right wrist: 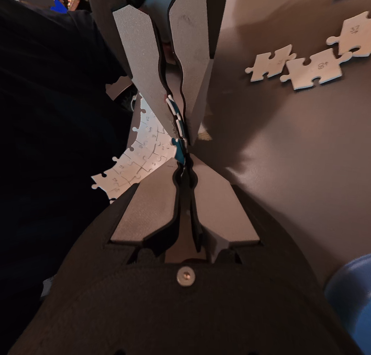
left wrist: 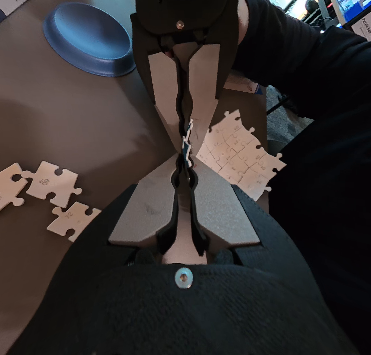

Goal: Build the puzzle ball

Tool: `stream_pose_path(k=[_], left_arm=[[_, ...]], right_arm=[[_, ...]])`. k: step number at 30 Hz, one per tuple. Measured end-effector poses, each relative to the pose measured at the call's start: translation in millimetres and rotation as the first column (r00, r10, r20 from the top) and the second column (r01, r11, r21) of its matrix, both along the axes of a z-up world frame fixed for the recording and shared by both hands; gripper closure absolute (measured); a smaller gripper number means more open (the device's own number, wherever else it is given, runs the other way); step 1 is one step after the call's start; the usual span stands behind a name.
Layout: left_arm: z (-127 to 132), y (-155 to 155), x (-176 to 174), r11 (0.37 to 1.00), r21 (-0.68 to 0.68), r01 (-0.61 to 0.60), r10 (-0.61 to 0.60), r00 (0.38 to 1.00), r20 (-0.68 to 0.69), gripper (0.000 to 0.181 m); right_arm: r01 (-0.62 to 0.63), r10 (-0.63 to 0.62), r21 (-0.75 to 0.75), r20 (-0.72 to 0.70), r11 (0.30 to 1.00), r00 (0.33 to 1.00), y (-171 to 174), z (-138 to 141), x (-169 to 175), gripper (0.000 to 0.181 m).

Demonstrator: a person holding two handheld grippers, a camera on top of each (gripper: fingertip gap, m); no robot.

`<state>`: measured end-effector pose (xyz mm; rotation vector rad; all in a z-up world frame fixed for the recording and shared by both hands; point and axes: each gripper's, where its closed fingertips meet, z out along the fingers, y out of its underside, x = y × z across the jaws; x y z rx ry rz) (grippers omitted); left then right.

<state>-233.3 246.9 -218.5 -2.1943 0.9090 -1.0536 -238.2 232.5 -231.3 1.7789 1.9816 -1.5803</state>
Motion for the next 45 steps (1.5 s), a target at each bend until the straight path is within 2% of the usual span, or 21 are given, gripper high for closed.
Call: stream_pose_path(k=[7,12,14,25,38,45], left_arm=[[4,-6,2,0.999,-0.022,0.027,-0.027,0.999,0.028,0.179],[3,0,-2,1.000,-0.011,-0.007,0.008,1.000,0.014,0.179],[1,2,-3,1.000,0.007,-0.016,0.016,1.000,-0.002,0.180],[-1,4,-4,0.999,-0.005,-0.032,0.032,0.999,-0.006,0.180],[-2,6,-8,0.999,-0.024,-0.048,0.048,0.999,-0.002,0.180],[0,1,-6,0.999,-0.030,-0.019,0.019,1.000,0.007,0.180]], right_arm=[[-0.008,0.013,-0.134,0.036,0.991,0.999,-7,5,3,0.181],[0.044,-0.040,-0.129,0.034,0.991,0.999,-1,4,-3,0.181],[0.048,-0.046,-0.099,0.023,0.994,0.999,1,3,-2,0.178],[0.061,-0.058,0.058,-0.045,0.996,0.997,9,1,-3,0.181],[0.119,-0.119,-0.002,-0.015,0.993,0.993,10,0,-8,0.181],[0.100,-0.099,-0.091,0.019,0.991,0.995,3,4,-5,0.181]])
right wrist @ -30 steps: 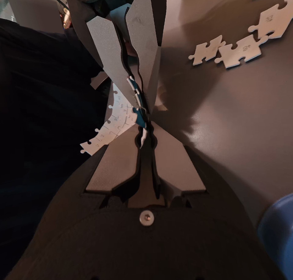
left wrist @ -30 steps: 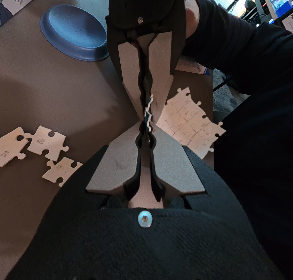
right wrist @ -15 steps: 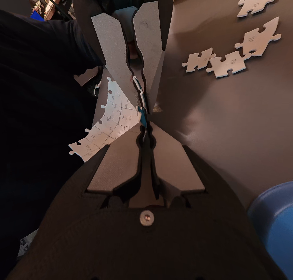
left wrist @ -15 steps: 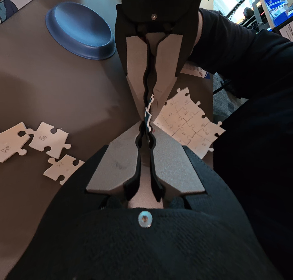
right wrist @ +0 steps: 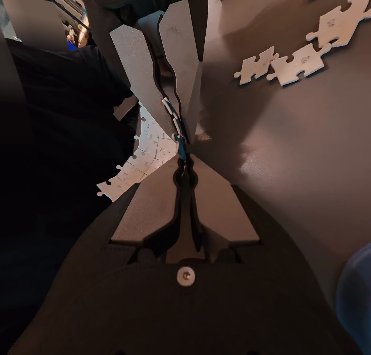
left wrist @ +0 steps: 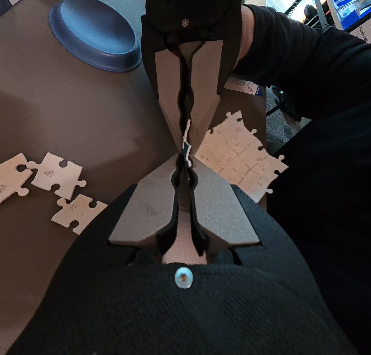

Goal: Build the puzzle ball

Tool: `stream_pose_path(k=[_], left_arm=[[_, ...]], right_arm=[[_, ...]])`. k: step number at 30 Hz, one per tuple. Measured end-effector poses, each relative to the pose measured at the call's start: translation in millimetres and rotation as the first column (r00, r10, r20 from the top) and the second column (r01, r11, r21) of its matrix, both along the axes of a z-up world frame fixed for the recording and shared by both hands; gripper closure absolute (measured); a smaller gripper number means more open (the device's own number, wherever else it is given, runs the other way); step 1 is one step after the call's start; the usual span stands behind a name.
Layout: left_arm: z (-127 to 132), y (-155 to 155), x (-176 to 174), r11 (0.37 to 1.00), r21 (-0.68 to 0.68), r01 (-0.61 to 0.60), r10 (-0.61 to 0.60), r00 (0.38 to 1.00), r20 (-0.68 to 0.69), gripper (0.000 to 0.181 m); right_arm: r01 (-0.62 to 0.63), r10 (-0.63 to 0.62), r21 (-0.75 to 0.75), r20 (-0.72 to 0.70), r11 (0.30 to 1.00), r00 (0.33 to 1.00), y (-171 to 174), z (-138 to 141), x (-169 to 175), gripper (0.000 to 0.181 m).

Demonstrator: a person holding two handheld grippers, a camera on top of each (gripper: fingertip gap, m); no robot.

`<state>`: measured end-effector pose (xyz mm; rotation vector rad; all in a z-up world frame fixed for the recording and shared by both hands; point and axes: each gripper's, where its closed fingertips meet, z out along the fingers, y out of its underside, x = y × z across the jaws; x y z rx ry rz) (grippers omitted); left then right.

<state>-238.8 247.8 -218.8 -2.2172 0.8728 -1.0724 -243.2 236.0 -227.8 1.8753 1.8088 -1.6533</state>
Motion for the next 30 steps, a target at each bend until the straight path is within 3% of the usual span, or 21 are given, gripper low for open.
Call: stream_pose_path(k=[4,8,13,17,30], left_arm=[[4,0,0,1.000,-0.012,0.002,-0.001,0.999,0.033,0.180],[2,3,-3,1.000,-0.011,-0.013,0.013,1.000,0.017,0.180],[-3,6,-6,0.999,-0.014,-0.032,0.032,0.999,-0.004,0.180],[-2,6,-8,0.999,-0.005,-0.032,0.032,0.999,-0.002,0.181],[3,1,-2,1.000,-0.010,-0.001,0.001,0.999,0.034,0.180]], right_arm=[[0.021,-0.020,-0.097,0.013,0.995,1.000,-1,5,-1,0.181],[0.055,-0.054,-0.059,0.016,0.997,0.998,2,2,-4,0.181],[0.059,-0.037,0.302,-0.076,0.951,0.996,9,-6,-8,0.179],[0.065,-0.016,0.399,-0.124,0.915,0.992,11,-5,-10,0.178],[0.003,0.035,0.303,-0.121,0.953,0.992,3,0,-6,0.181]])
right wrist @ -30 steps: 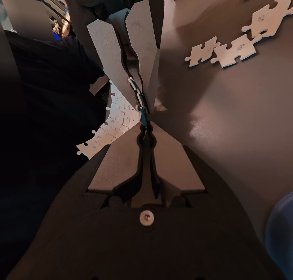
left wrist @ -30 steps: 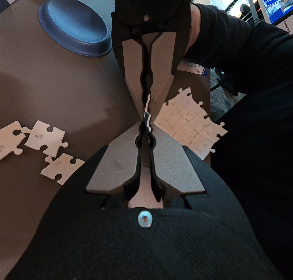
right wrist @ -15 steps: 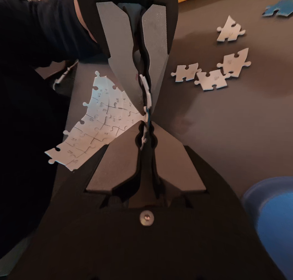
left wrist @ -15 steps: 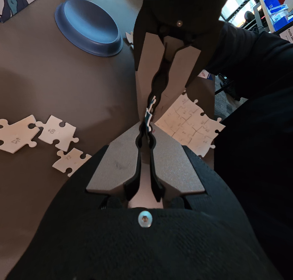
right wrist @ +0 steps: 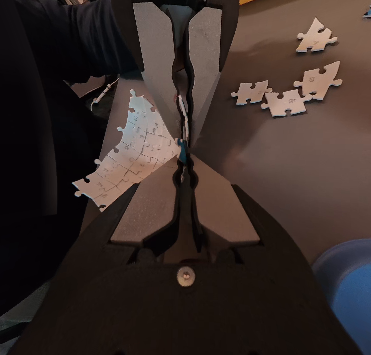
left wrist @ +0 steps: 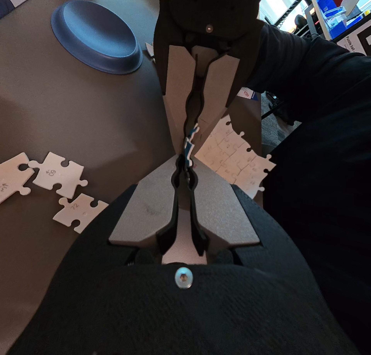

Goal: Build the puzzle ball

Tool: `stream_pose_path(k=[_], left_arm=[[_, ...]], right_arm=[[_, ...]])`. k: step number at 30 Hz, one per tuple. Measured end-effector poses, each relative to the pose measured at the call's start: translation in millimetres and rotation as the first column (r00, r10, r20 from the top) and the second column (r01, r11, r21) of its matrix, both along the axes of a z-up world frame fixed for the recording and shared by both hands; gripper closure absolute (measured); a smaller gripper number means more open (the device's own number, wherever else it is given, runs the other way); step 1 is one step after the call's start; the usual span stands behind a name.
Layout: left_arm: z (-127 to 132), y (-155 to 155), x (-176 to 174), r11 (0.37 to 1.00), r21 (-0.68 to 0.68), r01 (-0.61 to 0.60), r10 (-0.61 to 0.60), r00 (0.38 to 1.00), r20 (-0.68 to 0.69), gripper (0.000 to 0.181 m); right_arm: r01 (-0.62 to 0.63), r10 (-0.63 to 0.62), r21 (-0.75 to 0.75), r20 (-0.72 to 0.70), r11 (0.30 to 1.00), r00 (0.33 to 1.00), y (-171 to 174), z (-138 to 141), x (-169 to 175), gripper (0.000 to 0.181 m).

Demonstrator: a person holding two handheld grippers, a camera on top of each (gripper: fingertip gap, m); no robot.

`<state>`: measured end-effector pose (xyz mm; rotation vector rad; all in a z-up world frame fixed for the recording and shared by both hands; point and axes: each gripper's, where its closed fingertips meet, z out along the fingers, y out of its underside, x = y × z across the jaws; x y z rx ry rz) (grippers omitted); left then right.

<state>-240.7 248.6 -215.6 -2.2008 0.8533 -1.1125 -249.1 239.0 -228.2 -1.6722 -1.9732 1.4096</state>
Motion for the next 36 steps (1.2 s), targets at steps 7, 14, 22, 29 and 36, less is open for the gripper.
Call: stream_pose_path(k=[7,14,22,29,36], left_arm=[[7,-4,-2,1.000,-0.031,-0.001,0.002,0.999,0.039,0.172],[5,-11,-3,0.999,-0.011,0.034,-0.034,0.999,-0.021,0.174],[7,-15,-2,0.998,0.018,0.063,-0.062,0.997,-0.051,0.174],[12,-11,-17,1.000,-0.007,0.019,-0.019,0.999,-0.045,0.168],[-13,-16,-10,0.999,0.001,0.051,-0.050,0.981,-0.186,0.178]], right_arm=[[0.018,-0.018,-0.020,-0.023,1.000,1.000,0,5,-3,0.181],[-0.004,0.003,-0.027,-0.017,1.000,1.000,-7,4,-2,0.181],[-0.021,0.021,-0.090,0.001,0.996,1.000,-12,5,0,0.181],[0.028,-0.029,-0.084,-0.011,0.996,1.000,-3,6,-4,0.181],[0.036,-0.036,-0.030,-0.010,0.999,0.999,-3,3,-3,0.181]])
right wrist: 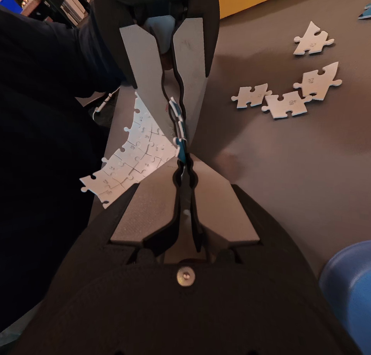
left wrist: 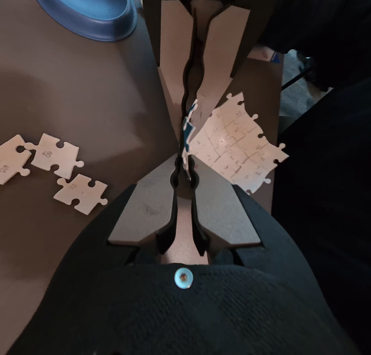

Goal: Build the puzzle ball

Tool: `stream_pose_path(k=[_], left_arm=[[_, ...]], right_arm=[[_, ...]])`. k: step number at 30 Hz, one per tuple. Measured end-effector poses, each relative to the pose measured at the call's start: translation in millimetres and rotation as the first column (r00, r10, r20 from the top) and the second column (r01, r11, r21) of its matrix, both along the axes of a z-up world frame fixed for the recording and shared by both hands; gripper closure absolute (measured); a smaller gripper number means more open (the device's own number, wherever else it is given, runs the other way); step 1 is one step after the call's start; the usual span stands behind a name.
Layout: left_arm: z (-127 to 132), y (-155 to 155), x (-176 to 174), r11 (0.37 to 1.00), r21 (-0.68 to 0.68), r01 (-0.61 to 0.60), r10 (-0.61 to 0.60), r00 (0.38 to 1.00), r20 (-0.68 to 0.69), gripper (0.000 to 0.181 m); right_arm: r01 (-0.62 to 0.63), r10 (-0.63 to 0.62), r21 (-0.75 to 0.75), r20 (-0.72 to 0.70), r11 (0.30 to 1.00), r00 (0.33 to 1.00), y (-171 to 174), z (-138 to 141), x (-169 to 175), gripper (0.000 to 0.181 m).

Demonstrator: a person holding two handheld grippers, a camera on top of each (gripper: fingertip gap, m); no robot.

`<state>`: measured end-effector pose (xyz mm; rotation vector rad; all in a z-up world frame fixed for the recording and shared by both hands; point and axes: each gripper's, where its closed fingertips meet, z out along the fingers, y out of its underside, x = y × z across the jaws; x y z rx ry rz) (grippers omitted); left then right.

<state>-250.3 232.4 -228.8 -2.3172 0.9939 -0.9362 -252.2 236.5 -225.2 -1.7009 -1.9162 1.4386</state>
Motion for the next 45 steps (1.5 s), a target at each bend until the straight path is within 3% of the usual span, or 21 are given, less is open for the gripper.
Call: stream_pose_path(k=[11,23,28,32,36,39,45], left_arm=[[-1,1,3,1.000,0.005,0.002,-0.002,1.000,0.014,0.178],[6,-4,8,0.998,0.043,0.041,-0.042,0.999,0.030,0.178],[3,-1,5,0.998,0.057,0.031,-0.032,0.999,0.005,0.178],[3,-2,6,0.999,0.027,0.036,-0.037,0.999,0.035,0.178],[2,-2,5,0.999,0.030,0.032,-0.032,0.999,0.024,0.178],[-2,-2,3,1.000,0.014,0.029,-0.029,1.000,0.010,0.178],[0,0,2,0.999,0.031,0.023,-0.024,1.000,0.009,0.179]], right_arm=[[-0.009,0.011,0.095,-0.024,0.995,1.000,3,-1,2,0.177],[-0.083,0.081,-0.112,-0.018,0.990,0.997,-5,8,8,0.181],[-0.043,0.043,-0.105,0.003,0.994,0.999,-2,5,5,0.181],[-0.032,0.038,-0.185,0.029,0.982,0.999,-4,5,6,0.181],[-0.021,0.025,-0.151,0.029,0.988,0.999,-3,4,5,0.181],[-0.023,0.023,0.041,0.015,0.999,1.000,-1,-3,3,0.181],[-0.036,0.046,0.219,-0.040,0.975,0.998,1,-1,1,0.181]])
